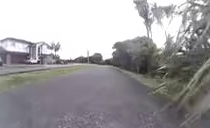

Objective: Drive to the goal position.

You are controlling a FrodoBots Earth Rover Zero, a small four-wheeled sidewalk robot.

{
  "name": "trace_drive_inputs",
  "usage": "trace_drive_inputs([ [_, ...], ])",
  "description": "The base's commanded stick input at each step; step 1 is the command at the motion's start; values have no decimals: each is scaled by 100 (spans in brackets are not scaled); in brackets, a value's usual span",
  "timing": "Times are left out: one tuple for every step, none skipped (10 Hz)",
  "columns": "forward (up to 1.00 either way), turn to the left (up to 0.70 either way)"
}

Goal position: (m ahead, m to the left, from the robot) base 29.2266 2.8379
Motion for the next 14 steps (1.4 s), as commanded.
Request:
trace_drive_inputs([
  [100, 0],
  [100, 0],
  [100, 0],
  [100, 2],
  [100, 6],
  [100, 5],
  [100, 7],
  [100, 1],
  [100, 0],
  [100, 1],
  [100, 7],
  [100, 2],
  [100, 1],
  [100, 4],
])
